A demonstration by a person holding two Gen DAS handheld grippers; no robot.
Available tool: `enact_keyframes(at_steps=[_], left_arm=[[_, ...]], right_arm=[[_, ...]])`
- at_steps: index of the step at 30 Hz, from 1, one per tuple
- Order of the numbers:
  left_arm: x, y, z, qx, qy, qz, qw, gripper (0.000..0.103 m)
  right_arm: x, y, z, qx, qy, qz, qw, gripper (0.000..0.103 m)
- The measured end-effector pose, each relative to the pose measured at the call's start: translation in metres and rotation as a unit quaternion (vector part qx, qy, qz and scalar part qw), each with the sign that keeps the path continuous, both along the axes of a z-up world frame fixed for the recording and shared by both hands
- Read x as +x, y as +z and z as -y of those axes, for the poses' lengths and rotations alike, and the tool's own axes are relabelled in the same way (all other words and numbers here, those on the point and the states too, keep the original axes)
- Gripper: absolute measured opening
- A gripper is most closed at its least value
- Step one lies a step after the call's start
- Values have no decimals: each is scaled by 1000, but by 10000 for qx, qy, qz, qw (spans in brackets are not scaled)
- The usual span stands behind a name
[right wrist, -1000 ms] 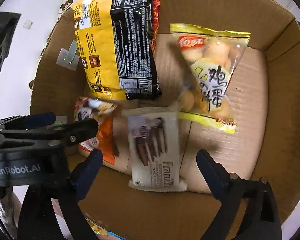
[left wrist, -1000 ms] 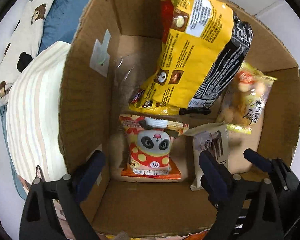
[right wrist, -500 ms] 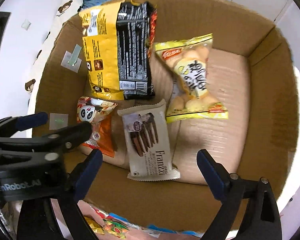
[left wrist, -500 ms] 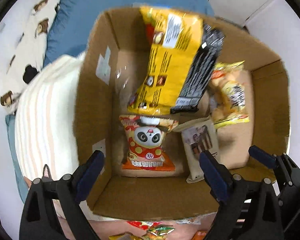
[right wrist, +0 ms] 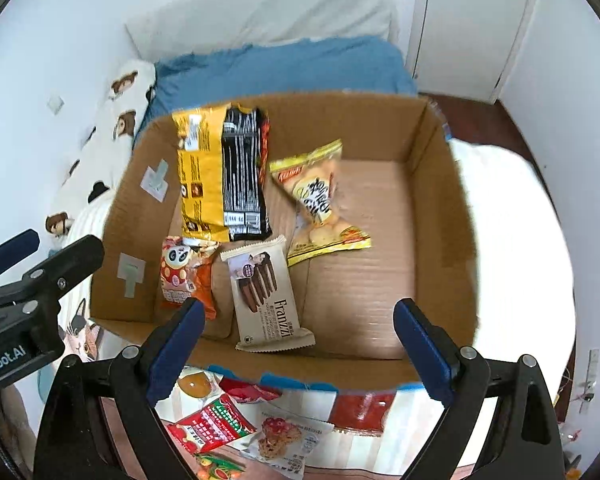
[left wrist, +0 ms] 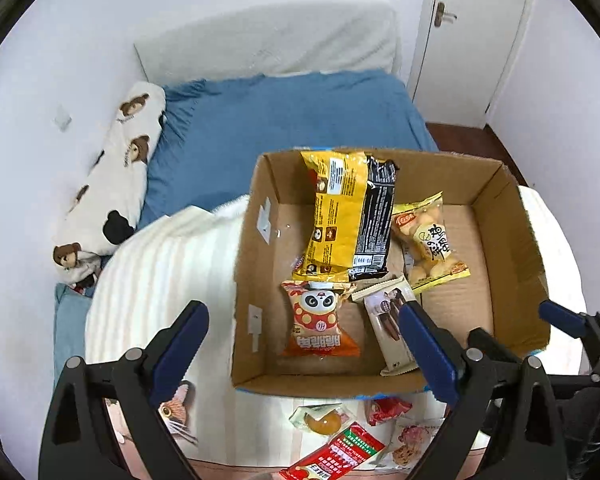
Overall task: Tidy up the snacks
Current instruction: 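Grasp the small panda-print bag with left tool while right tool grasps the orange packet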
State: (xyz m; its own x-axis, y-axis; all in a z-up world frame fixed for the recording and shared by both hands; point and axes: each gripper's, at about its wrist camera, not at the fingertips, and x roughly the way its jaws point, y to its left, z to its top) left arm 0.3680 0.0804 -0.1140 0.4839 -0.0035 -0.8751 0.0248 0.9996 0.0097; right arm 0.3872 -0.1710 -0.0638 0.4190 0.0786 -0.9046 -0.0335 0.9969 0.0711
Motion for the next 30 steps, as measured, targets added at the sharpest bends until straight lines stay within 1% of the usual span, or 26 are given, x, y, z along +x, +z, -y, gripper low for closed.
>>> enact_keyframes(at_steps=[9,14,18,20,21,23,24,26,27,28,29,30], left_arm=[[-45,24,-6,-123,25,385,9992,97],[-73,38,-8,-148,8,609,9980,97],[-95,45,-12,-239,-24,629,9977,97],[-110,42,-16,-219,-17,598,9980,97],[-117,38,-19,-201,-12,565,9982,97],[-134,25,-24,-121,31,451,9989,97],[-143,14,-26,-27,49,323,9995,97],[-161,-12,-29,146,68,-3,9999,97],[-171,-28,-33,178,110,-247,9995,97],[-180,-46,-38,141,145,-530,9984,97],[-187,-59,-41,119,201,-722,9971,97],[-196,-77,-47,70,316,-1008,9944,97]], right_arm=[[-48,39,-4,12,61,499,9987,97],[-74,54,-9,77,134,635,9979,97],[-99,56,-11,245,186,573,9979,97],[-115,49,-9,387,187,419,9982,97],[-126,40,-6,500,162,269,9983,97],[-142,23,-1,659,120,25,9978,97],[-154,8,4,748,62,-187,9970,97],[-173,-17,14,908,-58,-528,9945,97],[-184,-33,19,1001,-134,-767,9919,97],[-196,-50,27,1092,-238,-979,9889,97],[-206,-65,34,1166,-355,-1170,9856,97],[-218,-84,43,1245,-493,-1419,9808,97]])
